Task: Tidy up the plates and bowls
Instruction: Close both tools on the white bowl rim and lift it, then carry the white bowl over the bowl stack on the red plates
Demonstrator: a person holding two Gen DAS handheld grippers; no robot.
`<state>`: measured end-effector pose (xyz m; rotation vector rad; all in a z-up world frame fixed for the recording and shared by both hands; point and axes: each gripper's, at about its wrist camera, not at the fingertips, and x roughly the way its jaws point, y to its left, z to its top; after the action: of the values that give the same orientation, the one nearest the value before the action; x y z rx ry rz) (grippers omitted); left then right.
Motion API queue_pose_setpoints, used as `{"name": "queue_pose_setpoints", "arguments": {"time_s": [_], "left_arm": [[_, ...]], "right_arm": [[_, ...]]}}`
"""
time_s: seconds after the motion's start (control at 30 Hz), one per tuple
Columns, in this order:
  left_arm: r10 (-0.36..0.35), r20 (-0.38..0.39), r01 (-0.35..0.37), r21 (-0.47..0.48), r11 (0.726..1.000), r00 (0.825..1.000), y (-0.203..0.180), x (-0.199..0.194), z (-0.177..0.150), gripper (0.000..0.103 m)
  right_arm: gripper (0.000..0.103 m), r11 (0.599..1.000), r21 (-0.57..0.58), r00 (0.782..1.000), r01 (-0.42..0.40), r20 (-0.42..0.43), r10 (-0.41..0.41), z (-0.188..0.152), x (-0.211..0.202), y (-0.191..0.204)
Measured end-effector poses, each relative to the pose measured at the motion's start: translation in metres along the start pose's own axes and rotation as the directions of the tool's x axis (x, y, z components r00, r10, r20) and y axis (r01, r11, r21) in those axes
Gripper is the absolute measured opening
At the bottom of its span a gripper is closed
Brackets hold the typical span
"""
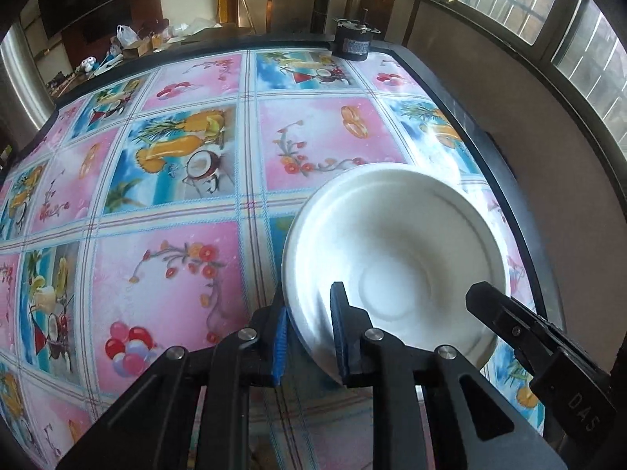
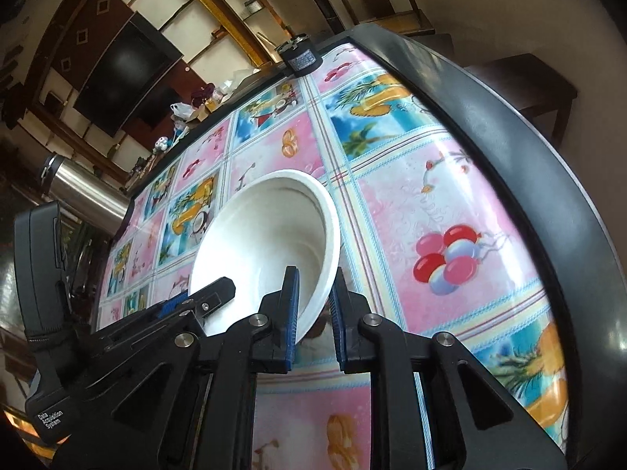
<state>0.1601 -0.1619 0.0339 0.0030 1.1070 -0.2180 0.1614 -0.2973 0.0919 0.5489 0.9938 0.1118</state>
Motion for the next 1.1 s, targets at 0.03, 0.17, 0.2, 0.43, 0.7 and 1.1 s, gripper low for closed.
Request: {"name": "queue_pose_setpoints", "arguments": {"time_s": [0.03,0.17,0.2,0.43,0.7,1.1], "left_arm": [[-0.001,0.000,0.001,-0.005,1.000,1.000,0.004,-0.006,-0.006,0.019],[0.025,0.024,-0.025,-0.006,1.000,0.999,0.018,-0.031,-0.031,0.019],[0.035,0.031,-0.035,-0.012,0.999,0.999,0.022,-0.037,-0.037,0.019],[0.093,0.063,-0.090,-0.039,0.995,0.994,0.052,-0.072,-0.083,0.019],[0.147,0.103,-0.141,-0.067,0.988,0.984,0.084,-0.102,-0.136,0.019],[0.186,0.118,-0.173,-0.112,0.979,0.975,0.122,-0.122,-0.190,0.019]], "right_arm": [[0.016,1.000,-0.017,1.000,-0.003,-0.003,0.003,-0.007,-0.004,0.006],[0.016,0.998,-0.063,0.999,-0.032,-0.013,0.031,-0.031,-0.018,0.026],[0.016,0.996,-0.077,0.999,-0.039,-0.018,0.038,-0.039,-0.021,0.032],[0.016,0.986,-0.159,0.998,-0.055,-0.050,0.048,-0.095,-0.035,0.070],[0.016,0.974,-0.212,0.994,-0.079,-0.095,0.060,-0.155,-0.040,0.098],[0.016,0.956,-0.271,0.987,-0.112,-0.145,0.074,-0.211,-0.046,0.134]]}}
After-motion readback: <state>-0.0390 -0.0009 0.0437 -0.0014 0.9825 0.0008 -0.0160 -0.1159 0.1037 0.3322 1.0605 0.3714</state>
